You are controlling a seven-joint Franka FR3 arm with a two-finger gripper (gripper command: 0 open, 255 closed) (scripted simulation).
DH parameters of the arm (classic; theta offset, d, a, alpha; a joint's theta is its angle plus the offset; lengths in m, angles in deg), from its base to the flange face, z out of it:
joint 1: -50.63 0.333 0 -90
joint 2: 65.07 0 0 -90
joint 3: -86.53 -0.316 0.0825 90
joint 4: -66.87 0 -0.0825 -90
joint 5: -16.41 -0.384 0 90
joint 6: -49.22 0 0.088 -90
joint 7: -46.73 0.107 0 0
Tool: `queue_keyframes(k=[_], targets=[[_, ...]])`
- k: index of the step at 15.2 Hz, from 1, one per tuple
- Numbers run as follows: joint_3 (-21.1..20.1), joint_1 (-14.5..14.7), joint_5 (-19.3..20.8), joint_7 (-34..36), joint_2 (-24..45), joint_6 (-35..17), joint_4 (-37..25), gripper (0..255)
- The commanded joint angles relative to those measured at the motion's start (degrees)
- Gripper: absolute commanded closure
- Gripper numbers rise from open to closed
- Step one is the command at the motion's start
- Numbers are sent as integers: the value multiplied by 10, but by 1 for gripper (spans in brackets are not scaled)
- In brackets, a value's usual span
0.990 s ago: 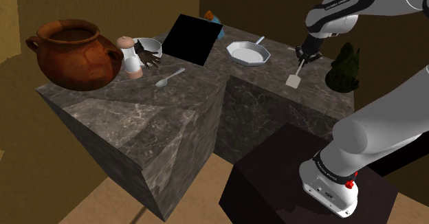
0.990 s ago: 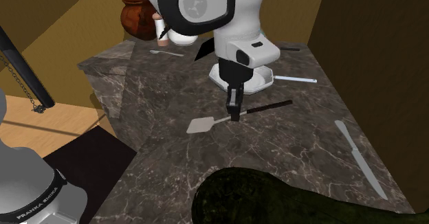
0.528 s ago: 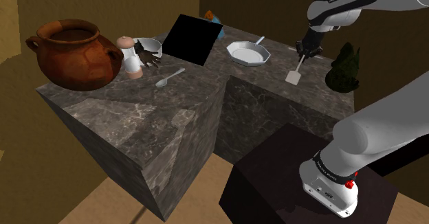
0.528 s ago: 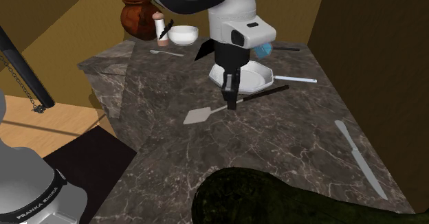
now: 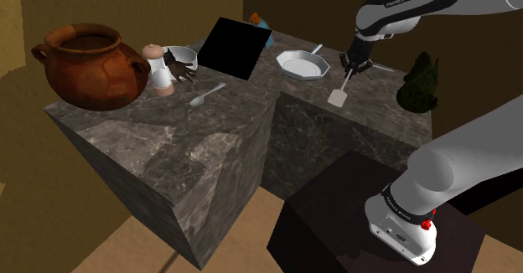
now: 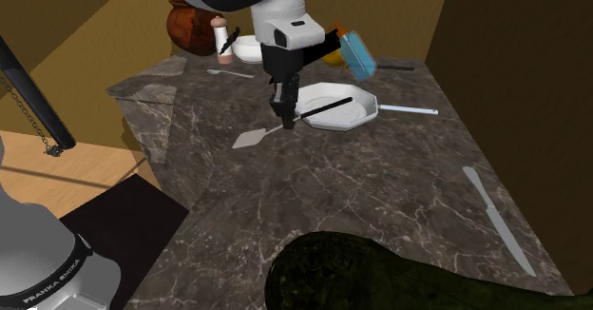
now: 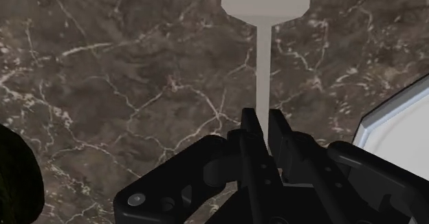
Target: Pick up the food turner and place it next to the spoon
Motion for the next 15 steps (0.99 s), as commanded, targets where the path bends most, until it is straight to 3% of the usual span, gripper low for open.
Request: queue_keyframes(k=[1, 15], targets=[[-20, 14, -3, 33, -2, 6, -2, 255], [-145, 102, -21, 233, 46, 24, -56, 255]])
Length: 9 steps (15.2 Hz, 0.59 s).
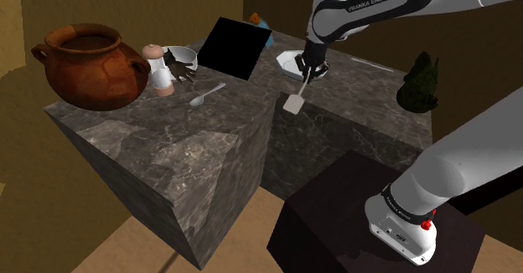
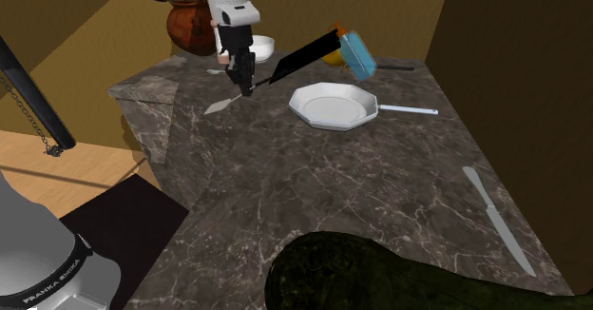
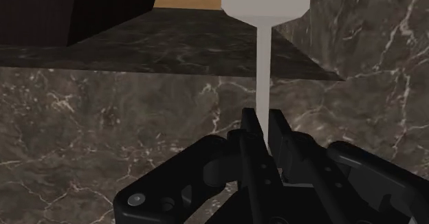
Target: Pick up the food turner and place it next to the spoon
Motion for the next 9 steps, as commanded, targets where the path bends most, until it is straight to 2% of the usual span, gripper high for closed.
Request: queue_keyframes(k=[1, 9], targets=[[-17, 13, -1, 30, 16, 10, -24, 255], [-75, 61, 13, 142, 94, 32, -117, 255]])
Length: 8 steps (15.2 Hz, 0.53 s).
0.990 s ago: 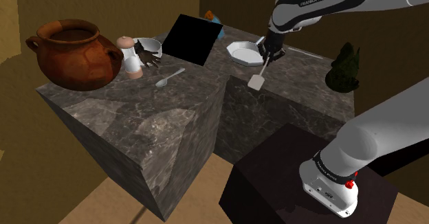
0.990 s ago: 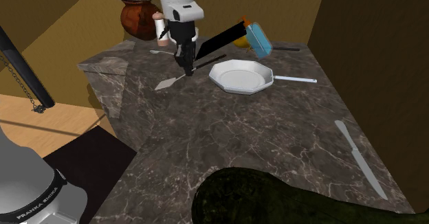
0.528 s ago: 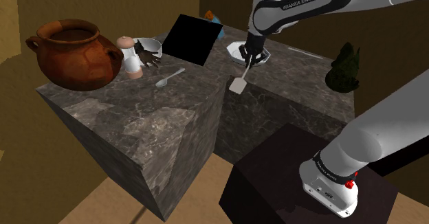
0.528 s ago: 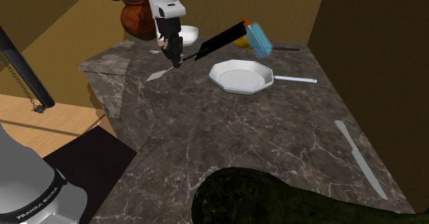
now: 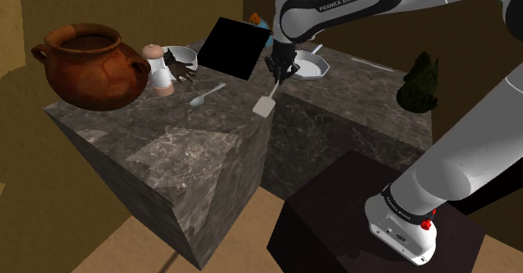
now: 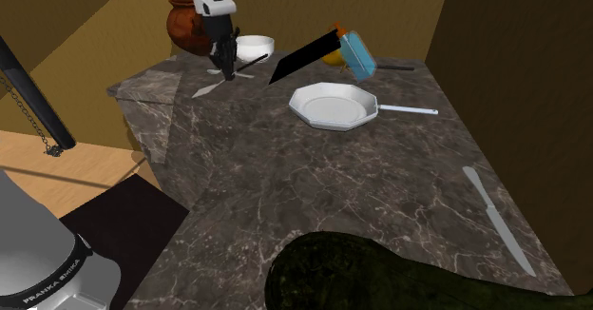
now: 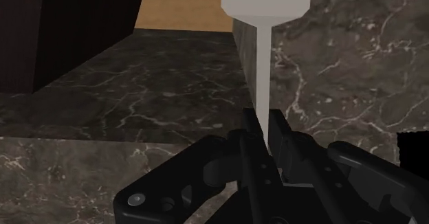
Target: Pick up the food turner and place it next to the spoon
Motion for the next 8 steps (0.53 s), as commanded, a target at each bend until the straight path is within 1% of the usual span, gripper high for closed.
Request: queue_keyframes(k=[1, 6, 8], targets=[[-13, 13, 5, 30, 21, 8, -26, 255], [-40, 50, 27, 99, 91, 34, -114, 255], [-39, 50, 30, 101, 96, 20, -105, 255]])
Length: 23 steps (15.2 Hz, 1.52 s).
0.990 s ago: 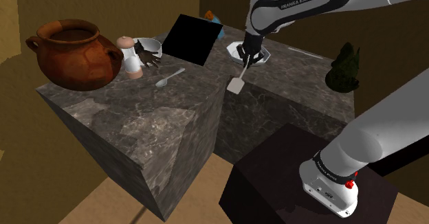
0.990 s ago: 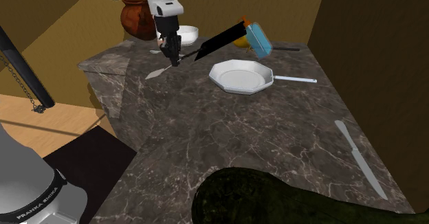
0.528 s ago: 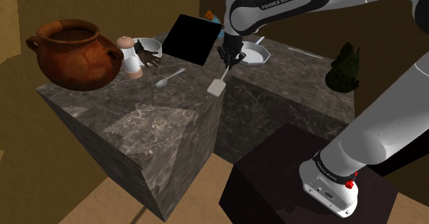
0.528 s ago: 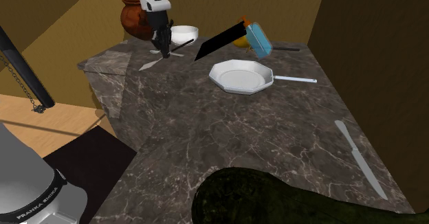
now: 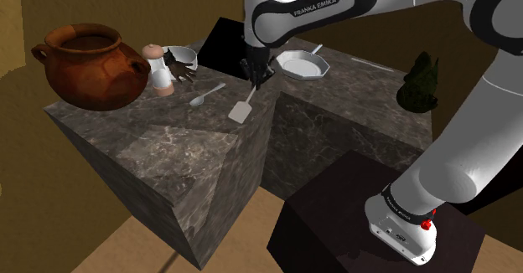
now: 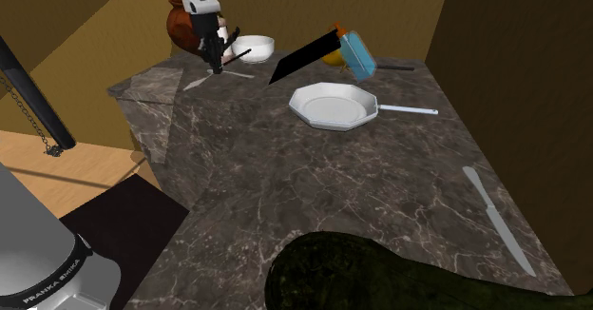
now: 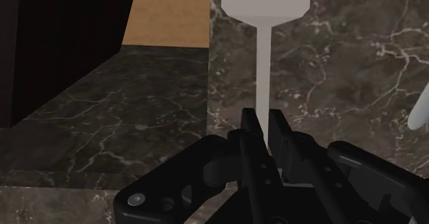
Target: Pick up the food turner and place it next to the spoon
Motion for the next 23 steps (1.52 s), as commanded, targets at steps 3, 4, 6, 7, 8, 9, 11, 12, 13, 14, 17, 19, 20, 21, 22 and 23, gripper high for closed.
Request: queue_keyframes(k=[3, 4, 6, 7, 8, 9, 11, 12, 13, 14, 17, 19, 20, 21, 22, 23], targets=[[0, 3, 7, 9, 19, -23, 5, 255], [0, 3, 9, 11, 22, -29, 9, 255], [1, 4, 12, 13, 28, -43, 17, 255], [1, 4, 14, 15, 32, -50, 20, 255], [2, 4, 15, 16, 35, -57, 24, 255], [2, 5, 17, 18, 39, -63, 27, 255], [3, 5, 21, 21, 47, -77, 33, 255], [4, 6, 23, 22, 51, -84, 36, 255], [4, 6, 23, 22, 51, -84, 36, 255], [4, 6, 23, 22, 51, -84, 36, 255], [4, 6, 23, 22, 51, -84, 36, 255], [4, 6, 23, 22, 51, -84, 36, 255], [4, 6, 23, 22, 51, -84, 36, 255], [4, 6, 23, 22, 51, -84, 36, 0], [4, 6, 23, 22, 51, -84, 36, 0], [4, 6, 23, 22, 51, -84, 36, 0]])
